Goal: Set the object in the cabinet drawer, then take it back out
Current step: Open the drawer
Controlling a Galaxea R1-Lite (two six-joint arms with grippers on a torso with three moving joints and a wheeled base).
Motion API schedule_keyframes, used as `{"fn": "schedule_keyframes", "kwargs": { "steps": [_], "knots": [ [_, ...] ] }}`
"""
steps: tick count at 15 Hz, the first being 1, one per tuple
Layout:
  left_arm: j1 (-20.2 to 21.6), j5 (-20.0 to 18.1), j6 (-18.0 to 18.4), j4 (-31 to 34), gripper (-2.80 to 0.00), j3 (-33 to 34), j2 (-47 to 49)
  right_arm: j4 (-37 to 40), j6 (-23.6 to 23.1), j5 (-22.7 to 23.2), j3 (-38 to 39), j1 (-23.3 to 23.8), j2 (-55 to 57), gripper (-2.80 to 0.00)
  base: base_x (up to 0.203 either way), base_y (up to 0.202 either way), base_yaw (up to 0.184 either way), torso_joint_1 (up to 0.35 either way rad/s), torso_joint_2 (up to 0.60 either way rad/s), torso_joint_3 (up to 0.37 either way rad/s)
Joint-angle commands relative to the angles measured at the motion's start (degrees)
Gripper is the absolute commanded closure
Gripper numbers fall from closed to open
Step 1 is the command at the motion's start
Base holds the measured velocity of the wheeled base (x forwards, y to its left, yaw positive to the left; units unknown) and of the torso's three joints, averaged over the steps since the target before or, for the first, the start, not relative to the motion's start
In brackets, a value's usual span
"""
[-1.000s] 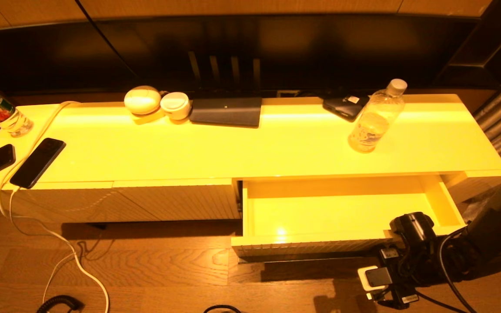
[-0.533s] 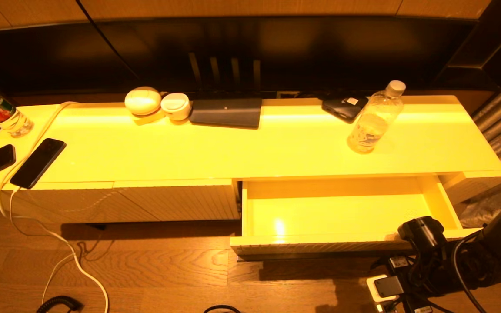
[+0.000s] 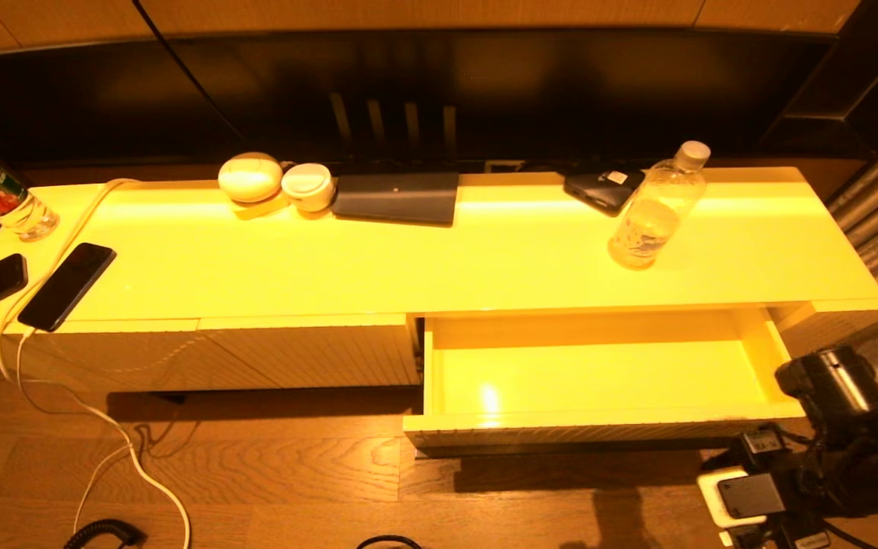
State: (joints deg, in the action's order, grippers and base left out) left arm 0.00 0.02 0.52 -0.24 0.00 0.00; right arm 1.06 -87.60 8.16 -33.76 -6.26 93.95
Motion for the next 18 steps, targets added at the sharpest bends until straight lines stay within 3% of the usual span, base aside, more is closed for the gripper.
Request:
{"fn": "schedule_keyframes", "kwargs": {
  "steps": [1, 3, 5, 7, 9, 18],
  "knots": [
    [0.0, 0.0, 0.0, 0.0, 0.0, 0.1, 0.0, 9.6, -0.5, 0.0, -1.0, 0.4, -16.3, 0.0, 0.0, 0.0, 0.0, 0.0, 0.0, 0.0],
    [0.0, 0.1, 0.0, 0.0, 0.0, 0.2, 0.0, 23.0, -0.1, -0.4, -5.8, 0.6, -23.6, 0.0, 0.0, 0.0, 0.0, 0.0, 0.0, 0.0],
    [0.0, 0.1, 0.0, 0.0, 0.0, 0.1, 0.0, 29.8, 3.4, -0.5, -11.8, 0.4, -23.9, 0.0, 0.0, 0.0, 0.0, 0.0, 0.0, 0.0],
    [0.0, 0.1, 0.0, 0.0, 0.0, 0.1, 0.0, 31.4, 14.0, -0.7, -15.8, -1.5, -18.8, 0.0, 0.0, 0.0, 0.0, 0.0, 0.0, 0.0],
    [0.0, 0.0, 0.0, 0.0, 0.0, 0.1, 0.0, 31.9, 27.5, -1.4, -20.3, -4.3, -12.8, 0.0, 0.0, 0.0, 0.0, 0.0, 0.0, 0.0],
    [0.0, 0.1, 0.0, 0.0, 0.0, 0.1, 0.0, 32.3, 64.9, -2.0, -38.5, -5.6, 10.0, 0.0, 0.0, 0.0, 0.0, 0.0, 0.0, 0.0]
  ]
}}
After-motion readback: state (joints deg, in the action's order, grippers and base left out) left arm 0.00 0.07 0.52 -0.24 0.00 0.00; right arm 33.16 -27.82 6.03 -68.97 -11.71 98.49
